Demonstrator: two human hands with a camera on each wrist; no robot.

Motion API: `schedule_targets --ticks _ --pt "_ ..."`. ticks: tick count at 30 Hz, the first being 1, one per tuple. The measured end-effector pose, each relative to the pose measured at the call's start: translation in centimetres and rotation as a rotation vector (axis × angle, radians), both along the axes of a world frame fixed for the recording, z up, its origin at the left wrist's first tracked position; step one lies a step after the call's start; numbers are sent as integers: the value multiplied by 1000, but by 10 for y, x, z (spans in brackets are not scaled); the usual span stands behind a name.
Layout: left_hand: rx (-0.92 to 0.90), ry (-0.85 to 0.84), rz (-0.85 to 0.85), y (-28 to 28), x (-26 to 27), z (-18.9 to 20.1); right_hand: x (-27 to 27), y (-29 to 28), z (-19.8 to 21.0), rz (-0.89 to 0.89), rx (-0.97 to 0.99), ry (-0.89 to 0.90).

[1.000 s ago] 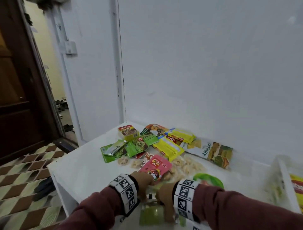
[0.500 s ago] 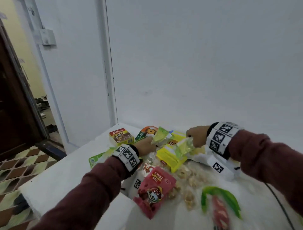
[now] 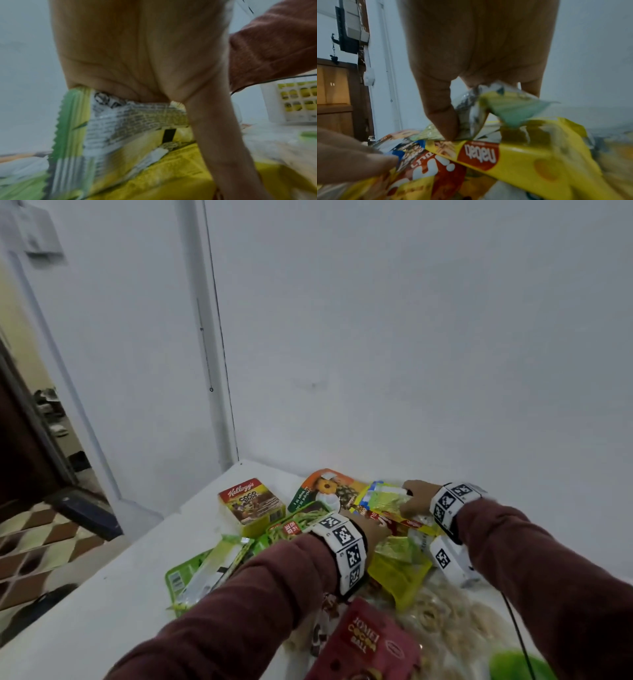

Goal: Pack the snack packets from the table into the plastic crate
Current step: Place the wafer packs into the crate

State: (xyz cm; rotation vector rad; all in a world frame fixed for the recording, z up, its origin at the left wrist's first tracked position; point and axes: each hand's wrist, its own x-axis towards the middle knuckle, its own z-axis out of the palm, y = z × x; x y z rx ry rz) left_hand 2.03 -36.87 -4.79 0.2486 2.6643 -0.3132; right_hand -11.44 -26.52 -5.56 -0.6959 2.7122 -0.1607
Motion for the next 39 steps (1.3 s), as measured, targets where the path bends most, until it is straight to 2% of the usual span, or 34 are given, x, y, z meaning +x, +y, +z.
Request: schedule_targets --ticks 5,9,12,17,21,23,26,31,34,36,39 --pt "-22 22 13 -1 -11 -9 -6 -3 -5 13 18 14" --pt "-115 2 -114 4 -11 2 -5 5 -9 -47 29 30" --pt "-109 20 -183 11 -15 2 -5 16 -13 -100 -43 3" --pt "-58 3 -160 17 -17 10 -3 30 -10 -140 -53 -33" --pt "-58 46 -116 24 -11 19 -2 40 -4 -162 -142 -34" --pt "21 126 -112 23 -7 26 4 45 4 -176 -210 -18" --pt "241 274 -70 15 8 47 15 51 25 -167 -309 36" --pt "680 507 257 -24 54 88 41 53 69 -141 -553 41" --pt "941 679 427 -62 92 100 55 42 85 -147 -567 -27" --pt "1005 806 587 -92 112 94 65 27 90 -133 -535 -63" --pt "1031 796 916 -134 143 65 86 -3 85 -114 -489 -132"
